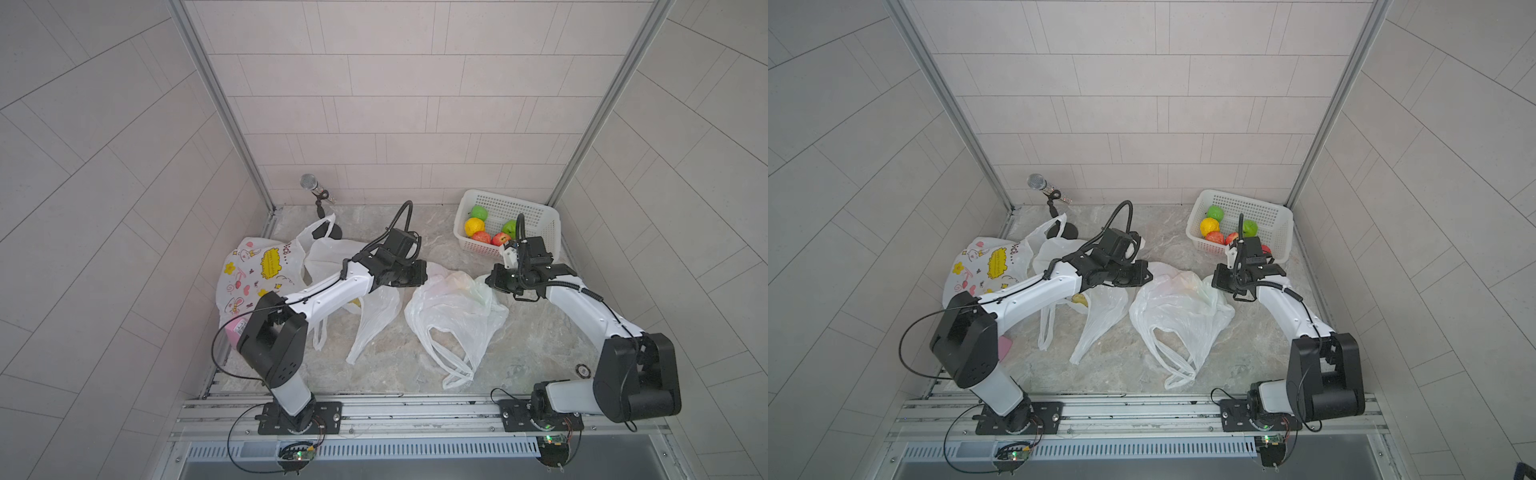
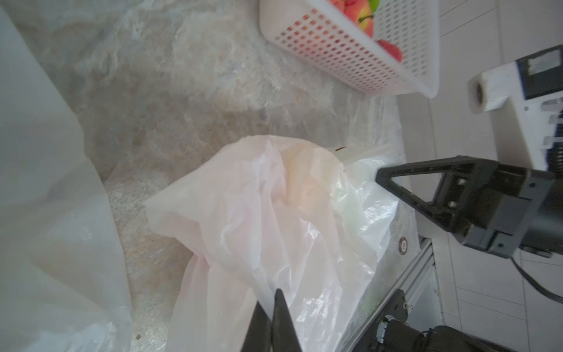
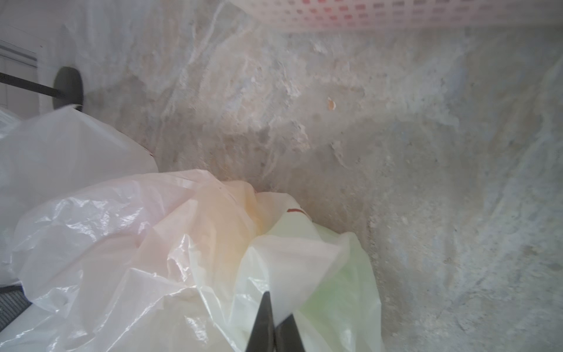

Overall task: Untie the knot of a plastic bag & take out the apple
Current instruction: Adjust the plastic bag at the center of the board.

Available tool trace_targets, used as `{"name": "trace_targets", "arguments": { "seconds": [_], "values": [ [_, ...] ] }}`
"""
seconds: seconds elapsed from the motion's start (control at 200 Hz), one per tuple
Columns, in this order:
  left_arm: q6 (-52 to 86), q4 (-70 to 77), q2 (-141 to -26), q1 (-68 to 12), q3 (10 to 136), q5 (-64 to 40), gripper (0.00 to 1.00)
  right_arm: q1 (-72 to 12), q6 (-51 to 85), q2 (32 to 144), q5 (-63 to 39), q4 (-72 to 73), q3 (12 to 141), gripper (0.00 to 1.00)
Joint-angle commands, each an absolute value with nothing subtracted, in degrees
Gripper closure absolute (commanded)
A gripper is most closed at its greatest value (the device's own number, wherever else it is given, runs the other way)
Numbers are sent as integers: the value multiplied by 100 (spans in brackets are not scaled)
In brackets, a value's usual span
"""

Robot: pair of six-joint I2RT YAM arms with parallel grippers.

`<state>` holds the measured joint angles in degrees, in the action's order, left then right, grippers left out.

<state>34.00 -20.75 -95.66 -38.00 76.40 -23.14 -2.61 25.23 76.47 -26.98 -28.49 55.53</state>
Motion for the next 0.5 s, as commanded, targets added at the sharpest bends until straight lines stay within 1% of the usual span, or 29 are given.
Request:
{"name": "trace_targets", "arguments": {
  "seconds": [0.0,0.08,0.145,0.265,0.32,0.4,0.45,0.495],
  "values": [
    [2965,-2667,-9178,-3761,8091,-2354,100,-267,2291,6939,-2668,-3189,6035,100],
    [2935,-2582,-8811,-3761,7756,-2149,100,-258,2464,6460,-2583,-2789,5740,100],
    [3086,-2147,-8575,-3762,7199,-1921,100,-258,2636,6279,-2609,-2421,5362,100],
    [3506,-1452,-8492,-3652,6411,-2052,100,-250,2637,6727,-2647,-2273,5096,100],
    [3576,-1460,-8559,-3613,6322,-2165,100,-244,2547,6957,-2571,-2339,5112,100],
    [3577,-1655,-8645,-3597,6349,-2180,100,-220,2466,7124,-2202,-2425,5151,100],
    [3554,-1807,-8715,-3578,6415,-2229,100,-202,2362,7100,-2045,-2723,5307,97],
    [3546,-1902,-8757,-3563,6476,-2249,100,-228,2254,6982,-1950,-3023,5469,91]
  ]
}}
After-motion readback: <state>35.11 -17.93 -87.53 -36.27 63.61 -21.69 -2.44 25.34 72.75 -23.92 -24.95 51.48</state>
